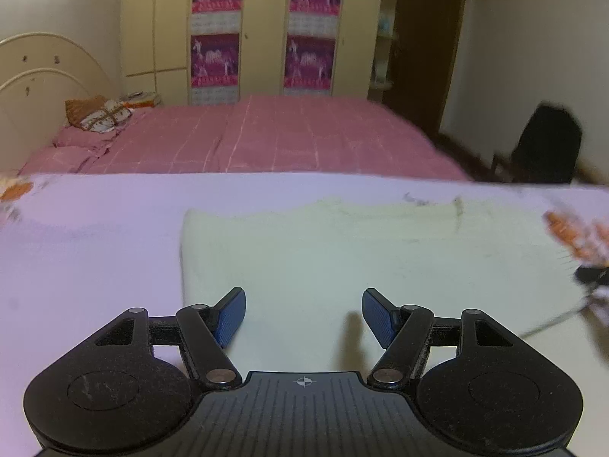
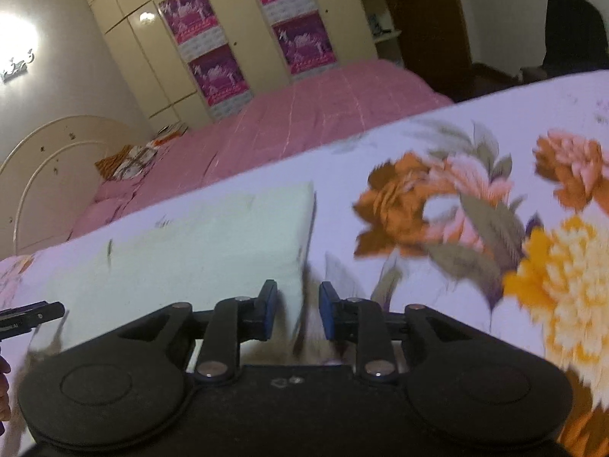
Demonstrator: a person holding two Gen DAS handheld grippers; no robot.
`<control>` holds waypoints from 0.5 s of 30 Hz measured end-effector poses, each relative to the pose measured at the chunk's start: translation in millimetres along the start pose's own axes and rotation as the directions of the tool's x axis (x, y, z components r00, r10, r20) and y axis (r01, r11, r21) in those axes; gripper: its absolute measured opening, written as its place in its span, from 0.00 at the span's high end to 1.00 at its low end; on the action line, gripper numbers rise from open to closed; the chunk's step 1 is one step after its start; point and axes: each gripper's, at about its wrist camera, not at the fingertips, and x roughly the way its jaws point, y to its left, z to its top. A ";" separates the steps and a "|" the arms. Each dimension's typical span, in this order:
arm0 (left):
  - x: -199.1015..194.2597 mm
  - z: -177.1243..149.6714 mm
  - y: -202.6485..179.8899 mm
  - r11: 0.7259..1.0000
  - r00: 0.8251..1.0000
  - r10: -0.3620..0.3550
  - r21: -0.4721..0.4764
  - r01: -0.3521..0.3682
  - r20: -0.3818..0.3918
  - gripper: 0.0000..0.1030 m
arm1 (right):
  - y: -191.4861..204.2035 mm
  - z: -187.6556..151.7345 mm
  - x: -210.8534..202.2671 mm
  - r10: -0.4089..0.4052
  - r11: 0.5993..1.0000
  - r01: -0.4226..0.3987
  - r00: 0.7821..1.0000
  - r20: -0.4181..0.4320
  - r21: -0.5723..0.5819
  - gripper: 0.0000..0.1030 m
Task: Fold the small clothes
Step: 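Open the right tool and lift both tools off the folded sweater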
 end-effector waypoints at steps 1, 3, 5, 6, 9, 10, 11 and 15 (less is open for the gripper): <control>-2.2 -6.5 0.3 1.000 1.000 0.010 -0.010 -0.010 -0.007 0.34 | -0.4 -3.3 -3.1 0.006 1.000 -0.006 1.000 -0.002 0.005 0.76; -0.4 -20.1 -2.1 0.998 0.997 0.068 0.020 -0.067 -0.023 0.34 | -0.2 -8.8 -6.6 0.015 1.000 -0.015 1.000 -0.008 0.014 0.81; 0.8 -25.5 -2.7 0.995 0.996 0.086 0.044 -0.085 -0.009 0.34 | 2.7 -11.8 -7.6 0.018 1.000 -0.018 1.000 -0.009 0.005 0.88; 0.0 -24.5 -3.2 0.994 0.996 0.093 0.054 -0.093 -0.006 0.34 | 4.3 -12.4 -9.1 0.015 1.000 -0.015 1.000 -0.001 0.002 0.91; -2.2 -21.8 -0.6 0.992 0.995 0.104 0.070 -0.103 -0.011 0.34 | 9.3 -12.5 -18.6 0.006 1.000 -0.005 1.000 0.015 -0.021 0.95; -2.4 -19.7 1.5 0.992 0.995 0.103 0.071 -0.101 -0.014 0.34 | 9.9 -13.0 -22.0 0.007 1.000 -0.007 1.000 0.015 -0.026 0.95; -2.6 -19.0 2.7 0.992 0.995 0.101 0.074 -0.099 -0.017 0.34 | 10.7 -14.6 -23.7 0.004 0.999 -0.003 1.000 0.009 -0.034 0.95; -7.3 -5.4 3.7 0.992 0.995 0.099 0.078 -0.099 0.002 0.34 | 9.1 -17.8 -18.6 -0.017 0.998 0.016 1.000 -0.007 -0.064 0.92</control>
